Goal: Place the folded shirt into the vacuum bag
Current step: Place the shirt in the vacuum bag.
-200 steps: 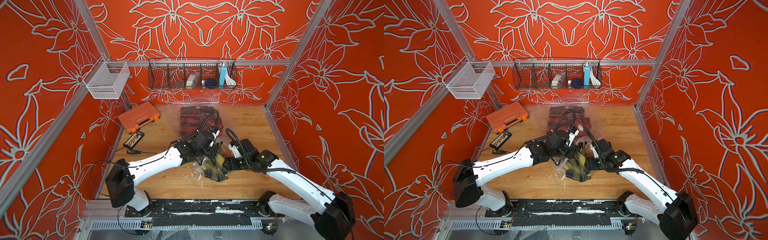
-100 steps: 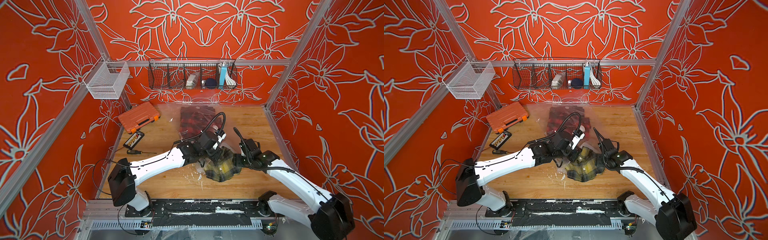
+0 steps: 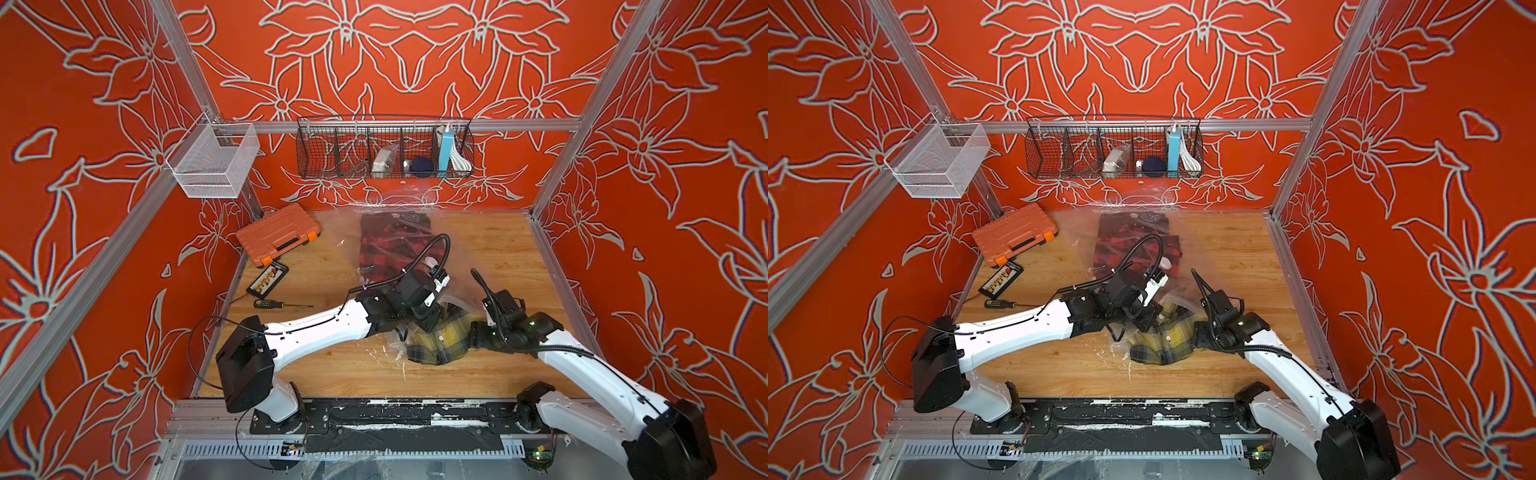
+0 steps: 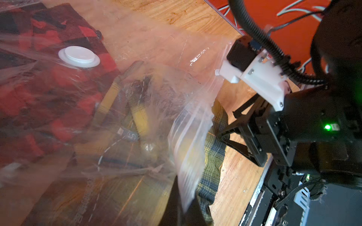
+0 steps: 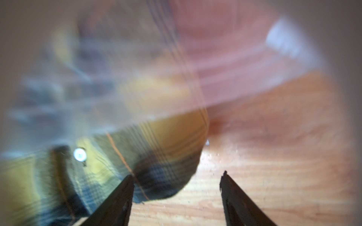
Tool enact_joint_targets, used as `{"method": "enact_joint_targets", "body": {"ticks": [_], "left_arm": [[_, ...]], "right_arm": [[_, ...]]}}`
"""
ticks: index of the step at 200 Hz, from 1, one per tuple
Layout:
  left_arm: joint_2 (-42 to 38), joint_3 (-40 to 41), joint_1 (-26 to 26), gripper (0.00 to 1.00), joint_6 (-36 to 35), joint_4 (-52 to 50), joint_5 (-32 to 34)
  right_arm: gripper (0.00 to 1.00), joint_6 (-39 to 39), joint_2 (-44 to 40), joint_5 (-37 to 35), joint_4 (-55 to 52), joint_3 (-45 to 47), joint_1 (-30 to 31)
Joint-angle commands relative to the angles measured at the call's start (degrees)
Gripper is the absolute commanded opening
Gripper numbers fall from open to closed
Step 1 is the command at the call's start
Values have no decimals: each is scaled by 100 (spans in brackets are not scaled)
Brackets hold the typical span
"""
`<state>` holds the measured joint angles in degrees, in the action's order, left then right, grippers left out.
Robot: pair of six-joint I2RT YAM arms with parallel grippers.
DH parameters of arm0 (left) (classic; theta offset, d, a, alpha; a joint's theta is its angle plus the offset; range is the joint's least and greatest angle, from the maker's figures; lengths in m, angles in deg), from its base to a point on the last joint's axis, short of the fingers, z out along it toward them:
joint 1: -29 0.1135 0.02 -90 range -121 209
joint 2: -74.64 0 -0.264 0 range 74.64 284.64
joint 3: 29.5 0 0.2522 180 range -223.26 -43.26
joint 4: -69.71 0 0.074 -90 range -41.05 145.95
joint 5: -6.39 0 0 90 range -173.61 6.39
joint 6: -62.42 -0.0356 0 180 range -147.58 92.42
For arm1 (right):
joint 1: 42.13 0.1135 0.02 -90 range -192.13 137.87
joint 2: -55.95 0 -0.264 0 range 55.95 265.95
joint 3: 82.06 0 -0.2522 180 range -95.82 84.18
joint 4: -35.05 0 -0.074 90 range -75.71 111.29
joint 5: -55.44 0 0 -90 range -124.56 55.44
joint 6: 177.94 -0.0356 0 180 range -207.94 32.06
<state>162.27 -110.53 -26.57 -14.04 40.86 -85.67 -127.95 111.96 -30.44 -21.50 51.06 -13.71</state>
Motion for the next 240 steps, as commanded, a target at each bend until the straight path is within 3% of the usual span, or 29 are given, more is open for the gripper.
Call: {"method": "enact_joint_targets", "body": {"ticks": [1, 24, 58, 79, 95, 105, 144, 205, 240], "left_arm": [[109, -21, -89, 1, 49, 273, -187], [148, -57, -153, 0, 52, 345, -206], [188, -120, -264, 0, 36, 310, -208], [118, -64, -314, 0, 36, 260, -146], [23, 39, -331, 0, 111, 333, -125], [-25, 84, -331, 0, 156, 373, -119], [-103, 108, -360, 0, 106, 332, -22], [-127, 178, -367, 0, 83, 422, -75], [-166, 161, -371, 0, 223, 584, -250]], "right_arm": [[73, -820, -241, 588, -117, 246, 197], [70, -1673, -495, 1055, 577, 517, 658], [61, -2605, 68, 1495, 2093, 839, 845], [43, -2979, 159, 1221, 2799, 829, 842], [27, -2882, 450, 1017, 2872, 451, 825], [22, -2797, 744, 953, 2909, 213, 799], [17, -2825, 1737, 1026, 3291, -260, 598], [18, -2516, 1729, 819, 2932, -712, 537], [17, -2624, 1767, 733, 3237, -206, 549]]}}
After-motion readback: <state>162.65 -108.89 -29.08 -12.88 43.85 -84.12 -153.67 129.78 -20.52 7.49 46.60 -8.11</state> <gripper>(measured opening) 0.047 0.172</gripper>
